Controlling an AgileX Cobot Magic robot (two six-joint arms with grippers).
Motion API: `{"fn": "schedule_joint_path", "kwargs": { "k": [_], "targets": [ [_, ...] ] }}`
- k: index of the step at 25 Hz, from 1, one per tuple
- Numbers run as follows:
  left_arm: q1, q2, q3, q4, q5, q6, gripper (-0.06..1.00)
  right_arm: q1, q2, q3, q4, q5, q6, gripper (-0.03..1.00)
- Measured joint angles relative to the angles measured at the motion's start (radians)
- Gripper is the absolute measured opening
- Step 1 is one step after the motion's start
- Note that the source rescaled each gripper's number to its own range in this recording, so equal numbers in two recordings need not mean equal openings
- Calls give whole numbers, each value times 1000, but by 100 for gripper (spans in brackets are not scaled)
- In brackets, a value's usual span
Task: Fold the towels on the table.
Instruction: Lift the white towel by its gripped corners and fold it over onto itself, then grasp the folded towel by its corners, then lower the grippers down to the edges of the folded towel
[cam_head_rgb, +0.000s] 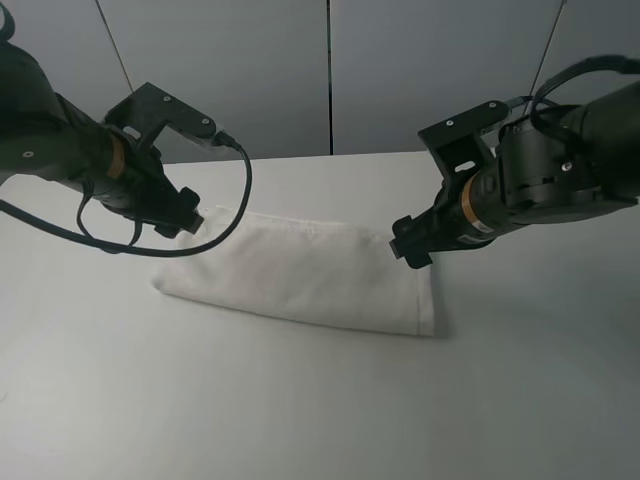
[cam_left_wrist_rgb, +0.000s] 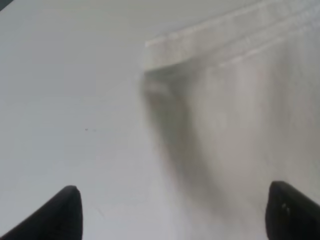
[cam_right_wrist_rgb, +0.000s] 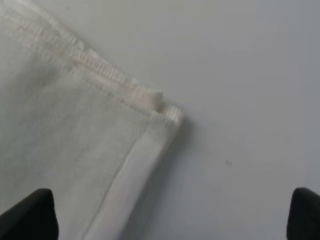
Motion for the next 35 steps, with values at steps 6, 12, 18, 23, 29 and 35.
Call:
{"fn": "schedule_joint_path", "kwargs": {
  "k": [6,12,18,23,29,35],
  "targets": [
    [0,14,0,11,0,-15,96,0,0,0,32,8,14,100],
    [46,20,-11,-121,31,-7,96,0,0,-27,235,17,-125,100],
    [181,55,-89,-462,162,248,96,-39,0,-162,542,156,-445,100],
    [260,121,-176,-633,280,377,96,-123,0,-250,776,230,-647,100],
    [269,240,-262,-665,322,420,96,-212,28,-269,961,288,-811,100],
    [269,371,-336,-674,340,434,96,-219,88,-269,984,328,-848,100]
  ]
}}
